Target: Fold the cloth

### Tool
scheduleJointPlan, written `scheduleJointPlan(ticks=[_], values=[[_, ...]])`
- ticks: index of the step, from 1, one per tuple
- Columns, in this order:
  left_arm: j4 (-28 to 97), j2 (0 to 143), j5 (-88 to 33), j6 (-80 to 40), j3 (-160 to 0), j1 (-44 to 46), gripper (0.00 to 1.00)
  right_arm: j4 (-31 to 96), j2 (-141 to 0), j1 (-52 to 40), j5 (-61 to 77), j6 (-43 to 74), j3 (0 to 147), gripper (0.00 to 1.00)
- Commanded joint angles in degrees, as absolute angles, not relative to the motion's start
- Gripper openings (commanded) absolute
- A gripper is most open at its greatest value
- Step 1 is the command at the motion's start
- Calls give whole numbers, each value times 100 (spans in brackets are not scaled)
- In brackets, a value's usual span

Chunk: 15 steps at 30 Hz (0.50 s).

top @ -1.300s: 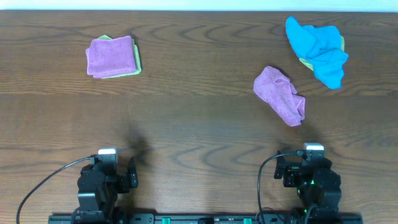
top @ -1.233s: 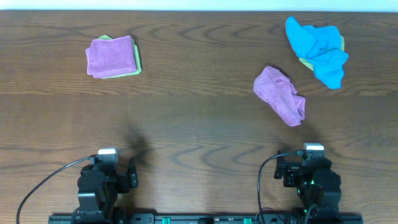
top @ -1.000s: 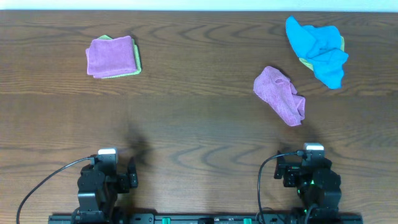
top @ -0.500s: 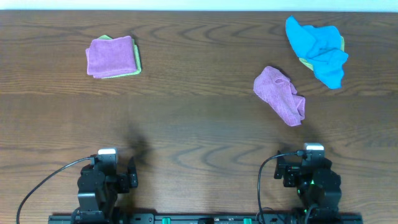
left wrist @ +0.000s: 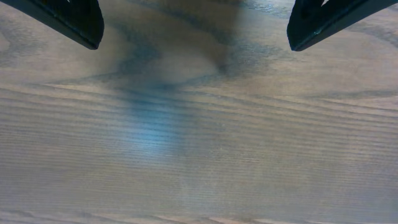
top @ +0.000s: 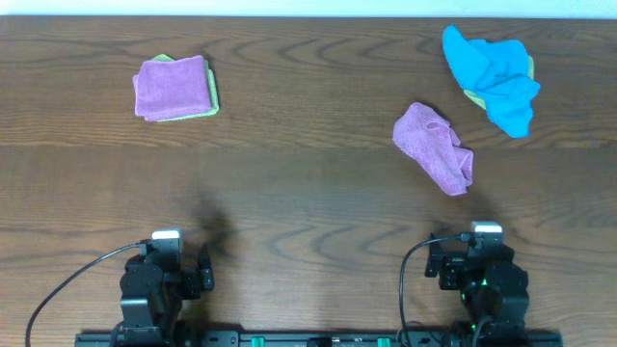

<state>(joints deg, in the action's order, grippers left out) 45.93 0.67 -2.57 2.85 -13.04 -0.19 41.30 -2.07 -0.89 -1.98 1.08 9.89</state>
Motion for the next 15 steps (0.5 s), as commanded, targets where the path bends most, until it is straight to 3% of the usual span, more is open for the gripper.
scheduleJointPlan(ticks=[1,15], values=[[4772,21,-191,386,-1066,8,95,4132,-139,-34,-257,165,917,99],[4772,21,-191,386,-1066,8,95,3938,-543,-16,-325,318,1428,99]])
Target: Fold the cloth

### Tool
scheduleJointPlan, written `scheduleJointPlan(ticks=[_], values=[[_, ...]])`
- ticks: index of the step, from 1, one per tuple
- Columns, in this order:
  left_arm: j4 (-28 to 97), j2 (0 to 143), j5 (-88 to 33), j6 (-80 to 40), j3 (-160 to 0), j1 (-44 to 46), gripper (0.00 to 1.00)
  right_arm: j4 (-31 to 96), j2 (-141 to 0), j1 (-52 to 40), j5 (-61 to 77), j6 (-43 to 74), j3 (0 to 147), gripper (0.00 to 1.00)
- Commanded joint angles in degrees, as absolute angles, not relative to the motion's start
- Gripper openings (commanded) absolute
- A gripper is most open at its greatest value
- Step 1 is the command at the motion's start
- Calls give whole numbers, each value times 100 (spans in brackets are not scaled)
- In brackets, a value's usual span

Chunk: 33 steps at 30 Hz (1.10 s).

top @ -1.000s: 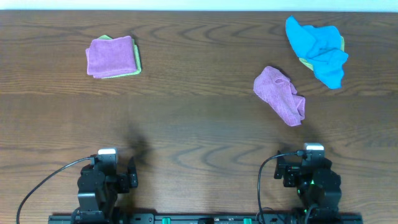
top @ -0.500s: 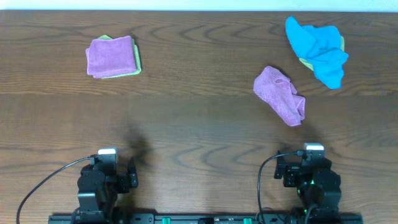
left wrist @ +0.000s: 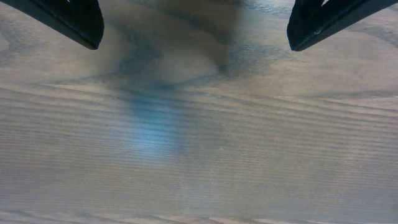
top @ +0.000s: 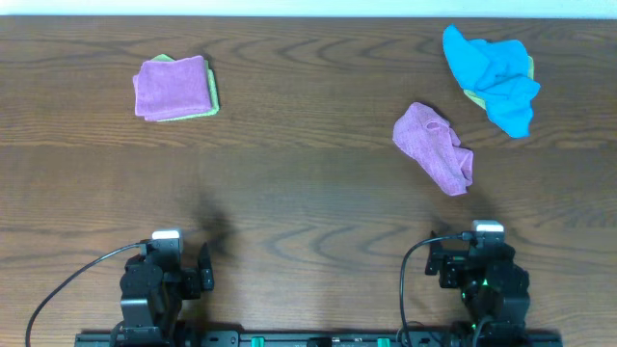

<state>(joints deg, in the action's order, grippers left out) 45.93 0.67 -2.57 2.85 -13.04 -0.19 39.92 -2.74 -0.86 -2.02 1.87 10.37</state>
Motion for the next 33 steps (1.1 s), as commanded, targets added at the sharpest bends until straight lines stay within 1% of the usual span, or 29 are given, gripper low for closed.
scheduleJointPlan(ticks=[1,10,16,18,22,26,33], values=[[4772,21,-191,386,-1066,8,96,3938,-727,5,-366,318,1625,99],[4772,21,-191,386,-1066,8,95,4053,-3629,305,-491,344,4351,99],[4772,21,-193,386,-1066,8,95,4792,-6423,309,-296,432,7157,99],[4772,21,-191,386,-1066,8,95,4932,-7048,309,-95,375,7684,99],[4772,21,-191,386,-1066,8,95,5015,-8108,314,228,294,8289,99],[4772,21,-191,386,-1066,8,95,5017,-8866,320,495,296,8444,99],[4772,21,-191,386,-1066,8,95,5013,-9373,320,646,296,8442,99]])
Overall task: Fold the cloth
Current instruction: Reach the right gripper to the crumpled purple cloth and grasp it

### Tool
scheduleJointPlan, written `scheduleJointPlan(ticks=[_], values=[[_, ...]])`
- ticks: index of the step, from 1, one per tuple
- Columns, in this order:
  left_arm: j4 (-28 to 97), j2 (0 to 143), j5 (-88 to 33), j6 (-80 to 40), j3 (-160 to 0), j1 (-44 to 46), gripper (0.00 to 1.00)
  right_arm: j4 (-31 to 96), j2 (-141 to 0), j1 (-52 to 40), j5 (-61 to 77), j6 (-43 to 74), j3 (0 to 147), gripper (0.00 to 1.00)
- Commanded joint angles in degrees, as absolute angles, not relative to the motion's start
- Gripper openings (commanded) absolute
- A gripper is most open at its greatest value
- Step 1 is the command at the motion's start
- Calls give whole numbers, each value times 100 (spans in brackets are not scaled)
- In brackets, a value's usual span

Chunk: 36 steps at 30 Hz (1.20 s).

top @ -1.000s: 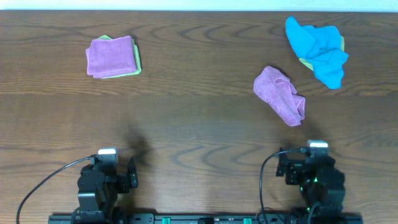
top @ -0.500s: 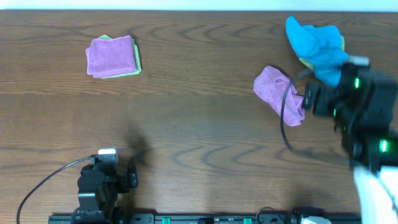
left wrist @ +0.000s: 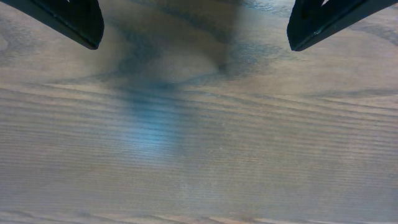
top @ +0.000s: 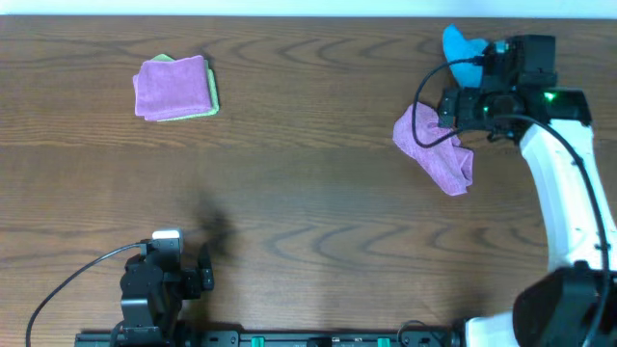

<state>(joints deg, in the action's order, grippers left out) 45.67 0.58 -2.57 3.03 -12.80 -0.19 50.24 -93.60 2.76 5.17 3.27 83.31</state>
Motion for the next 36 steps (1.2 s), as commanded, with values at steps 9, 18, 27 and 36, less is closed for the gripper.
scheduleJointPlan(ticks=[9,18,27,36], values=[[4772,21,-191,386,-1066,8,95,4650,-9618,320,539,108,8329,100],[4772,21,-193,386,-1066,8,95,4768,-10425,336,537,-1815,8307,99],[4772,21,-191,386,-1066,8,95,4851,-10606,346,145,-2281,8307,99],[4772,21,-191,386,-1066,8,95,4316,-10641,346,84,-2281,8211,95]])
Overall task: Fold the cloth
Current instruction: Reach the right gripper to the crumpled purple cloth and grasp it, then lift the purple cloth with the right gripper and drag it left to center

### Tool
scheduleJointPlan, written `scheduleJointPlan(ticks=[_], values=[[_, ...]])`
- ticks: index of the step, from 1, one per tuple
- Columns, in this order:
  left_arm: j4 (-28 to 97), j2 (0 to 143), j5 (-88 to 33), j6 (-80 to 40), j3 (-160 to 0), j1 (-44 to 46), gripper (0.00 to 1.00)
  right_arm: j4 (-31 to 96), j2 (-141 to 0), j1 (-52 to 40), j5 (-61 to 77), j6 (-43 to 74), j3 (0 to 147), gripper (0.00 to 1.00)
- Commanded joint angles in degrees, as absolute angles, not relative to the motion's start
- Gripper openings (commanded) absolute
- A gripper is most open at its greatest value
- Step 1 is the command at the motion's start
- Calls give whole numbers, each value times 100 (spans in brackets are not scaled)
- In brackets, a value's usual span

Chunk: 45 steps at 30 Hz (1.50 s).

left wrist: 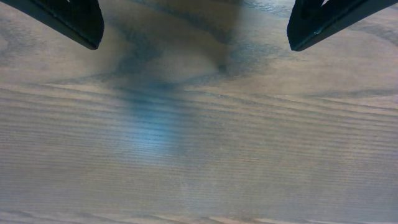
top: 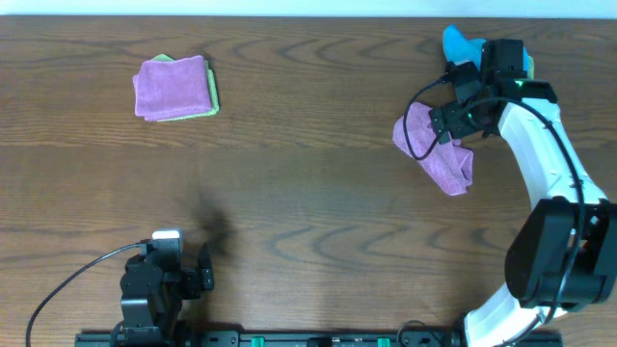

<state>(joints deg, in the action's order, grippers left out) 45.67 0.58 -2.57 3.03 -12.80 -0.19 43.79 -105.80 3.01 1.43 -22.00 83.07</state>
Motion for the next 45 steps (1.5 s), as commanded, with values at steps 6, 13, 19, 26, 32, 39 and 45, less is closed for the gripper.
scheduleJointPlan(ticks=[6,13,19,26,32,39,45], values=[[4772,21,-191,386,-1066,8,95,4130,-10895,346,84,-2281,8136,89],[4772,21,-191,386,-1066,8,96,3852,-11179,329,163,-2279,8132,77],[4772,21,-193,386,-1066,8,95,3592,-11190,329,193,-2281,8132,53],[4772,21,-191,386,-1066,8,95,3535,-11190,336,172,-2296,8132,75],[4772,21,-191,386,-1066,8,95,3542,-11467,338,368,-1772,8130,74],[4772,21,-191,386,-1066,8,96,3291,-11937,475,373,-1020,8130,66],[4772,21,-191,386,-1066,8,95,3201,-11970,558,499,-812,8132,22]])
